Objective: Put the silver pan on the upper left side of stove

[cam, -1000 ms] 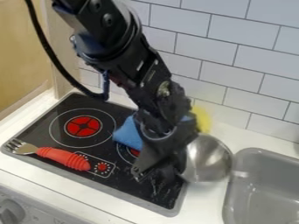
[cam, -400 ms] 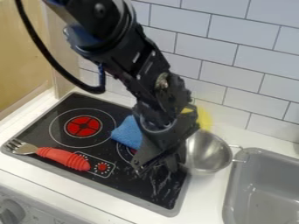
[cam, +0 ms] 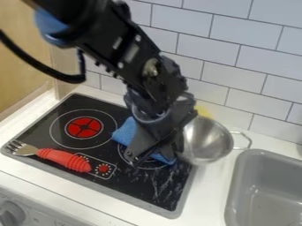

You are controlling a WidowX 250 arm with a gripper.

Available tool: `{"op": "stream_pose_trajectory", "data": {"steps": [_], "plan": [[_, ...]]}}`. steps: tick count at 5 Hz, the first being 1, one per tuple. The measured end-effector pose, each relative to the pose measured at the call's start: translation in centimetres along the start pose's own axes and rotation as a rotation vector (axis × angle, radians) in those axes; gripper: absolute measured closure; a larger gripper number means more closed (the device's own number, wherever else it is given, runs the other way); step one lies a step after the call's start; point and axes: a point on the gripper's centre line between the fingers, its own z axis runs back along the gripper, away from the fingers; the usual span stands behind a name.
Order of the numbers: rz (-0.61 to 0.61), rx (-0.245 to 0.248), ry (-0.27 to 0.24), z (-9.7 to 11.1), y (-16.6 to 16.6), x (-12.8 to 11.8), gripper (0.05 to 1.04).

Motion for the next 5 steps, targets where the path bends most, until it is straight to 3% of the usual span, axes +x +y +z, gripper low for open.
{"op": "stream_pose_trajectory", "data": {"steps": [1,2,3,5], "plan": [[0.044,-0.018,-0.037,1.4,0.2,0.9,1.029],[0.120,0.025,-0.061,1.4,1.3,2.4,1.029],[0.241,0.047,-0.074,1.6,2.2,4.8,1.029],[0.395,0.034,-0.079,1.2,3.3,9.7,1.029]]}}
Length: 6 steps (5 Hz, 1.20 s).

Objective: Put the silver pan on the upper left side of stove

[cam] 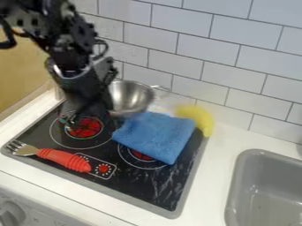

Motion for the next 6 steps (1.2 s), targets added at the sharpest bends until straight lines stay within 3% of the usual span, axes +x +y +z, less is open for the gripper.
{"op": "stream_pose_trajectory", "data": {"steps": [3,6], "plan": [[0.088,0.023,-0.035,-3.4,-1.3,5.9,1.029],[0.110,0.050,-0.064,-5.1,-0.8,8.8,1.029]]}}
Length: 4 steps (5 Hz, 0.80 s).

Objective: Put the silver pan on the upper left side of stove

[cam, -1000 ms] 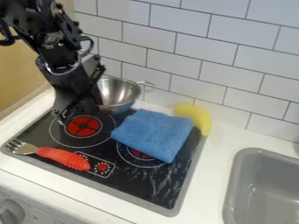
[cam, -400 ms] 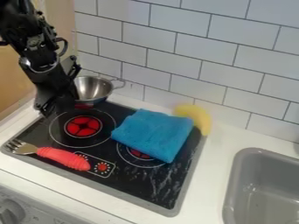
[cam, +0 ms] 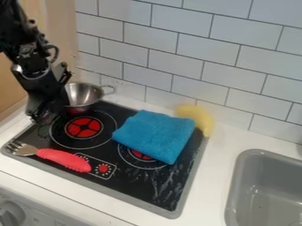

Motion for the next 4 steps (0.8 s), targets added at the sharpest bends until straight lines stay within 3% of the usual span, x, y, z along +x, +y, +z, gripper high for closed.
{"op": "stream_pose_trajectory", "data": {"steps": [2,3,4], "plan": [[-0.013,-0.004,-0.004,-0.51,-0.28,0.27,1.004],[-0.011,0.014,-0.008,-0.48,-0.16,0.39,0.842],[-0.008,0.017,-0.013,-0.45,-0.14,0.44,0.574]]}}
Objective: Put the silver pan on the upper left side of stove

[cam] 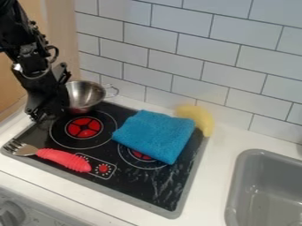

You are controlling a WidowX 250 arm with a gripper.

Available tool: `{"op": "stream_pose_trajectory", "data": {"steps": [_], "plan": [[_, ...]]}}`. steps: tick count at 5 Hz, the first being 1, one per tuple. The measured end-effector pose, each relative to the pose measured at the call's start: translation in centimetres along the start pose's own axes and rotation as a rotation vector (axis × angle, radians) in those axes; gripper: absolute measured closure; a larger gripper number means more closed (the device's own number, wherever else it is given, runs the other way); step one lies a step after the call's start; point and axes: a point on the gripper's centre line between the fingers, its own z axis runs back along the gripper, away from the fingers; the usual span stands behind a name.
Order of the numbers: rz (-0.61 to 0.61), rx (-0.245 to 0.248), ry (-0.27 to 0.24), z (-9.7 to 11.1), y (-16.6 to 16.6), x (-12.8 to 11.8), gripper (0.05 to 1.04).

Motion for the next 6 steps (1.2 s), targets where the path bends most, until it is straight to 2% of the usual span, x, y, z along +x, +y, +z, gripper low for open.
{"op": "stream_pose_trajectory", "data": {"steps": [1,2,3,4,5,6], "plan": [[0.004,-0.003,-0.009,0.0,0.0,0.1,0.268],[0.003,-0.008,-0.020,0.2,-0.2,0.3,0.067],[-0.018,-0.050,-0.050,1.9,-0.8,0.6,0.075],[-0.024,-0.050,-0.047,3.3,-0.3,0.1,0.085],[-0.028,-0.047,-0.026,5.1,-0.4,-0.4,0.085],[-0.066,-0.045,0.027,5.8,-0.3,-1.2,0.085]]}}
